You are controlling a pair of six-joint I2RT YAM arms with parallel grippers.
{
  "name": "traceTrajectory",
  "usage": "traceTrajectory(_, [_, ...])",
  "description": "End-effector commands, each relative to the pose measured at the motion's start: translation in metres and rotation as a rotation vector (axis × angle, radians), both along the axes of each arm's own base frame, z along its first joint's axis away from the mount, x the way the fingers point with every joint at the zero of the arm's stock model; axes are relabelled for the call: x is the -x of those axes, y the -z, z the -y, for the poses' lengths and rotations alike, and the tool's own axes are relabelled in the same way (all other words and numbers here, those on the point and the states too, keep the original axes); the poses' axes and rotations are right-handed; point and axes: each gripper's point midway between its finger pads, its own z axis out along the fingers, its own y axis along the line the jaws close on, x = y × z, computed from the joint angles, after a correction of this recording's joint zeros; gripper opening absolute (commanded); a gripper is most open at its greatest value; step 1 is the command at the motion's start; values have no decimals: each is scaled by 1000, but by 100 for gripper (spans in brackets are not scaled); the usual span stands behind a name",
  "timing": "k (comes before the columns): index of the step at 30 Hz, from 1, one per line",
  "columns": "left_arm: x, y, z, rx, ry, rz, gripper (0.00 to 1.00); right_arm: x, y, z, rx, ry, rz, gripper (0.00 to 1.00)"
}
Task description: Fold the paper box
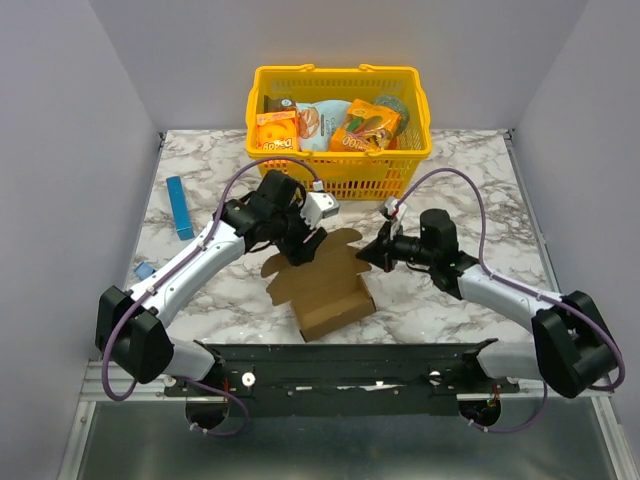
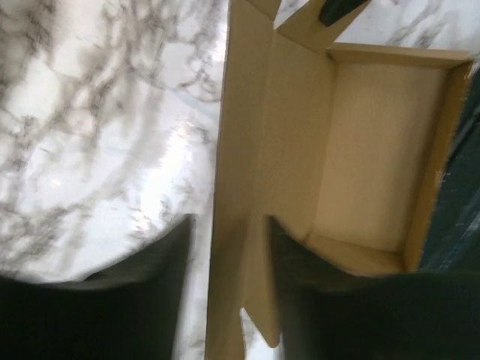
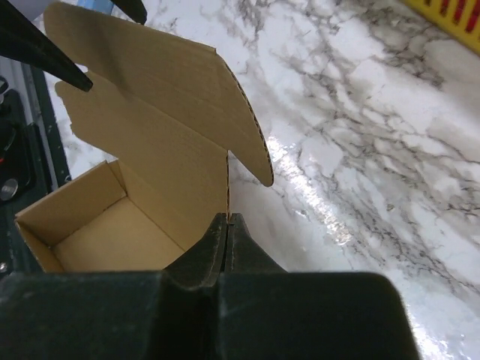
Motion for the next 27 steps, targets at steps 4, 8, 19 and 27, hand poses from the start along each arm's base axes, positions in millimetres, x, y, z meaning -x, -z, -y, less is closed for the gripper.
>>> traceTrajectory(4, [-54, -70, 2, 217, -298, 276, 99, -23, -28, 28, -3, 224, 210, 1])
traceTrajectory(8, [-61, -106, -20, 392, -443, 381, 99, -31, -38, 48, -19, 351, 290, 1])
traceTrajectory(19, [-50, -31, -46, 670, -582, 240, 99, -42, -36, 63, -15, 456, 337, 1])
traceTrajectory(27, [-60, 13, -44, 625, -579, 199, 91, -40, -33, 60, -18, 435, 330, 1])
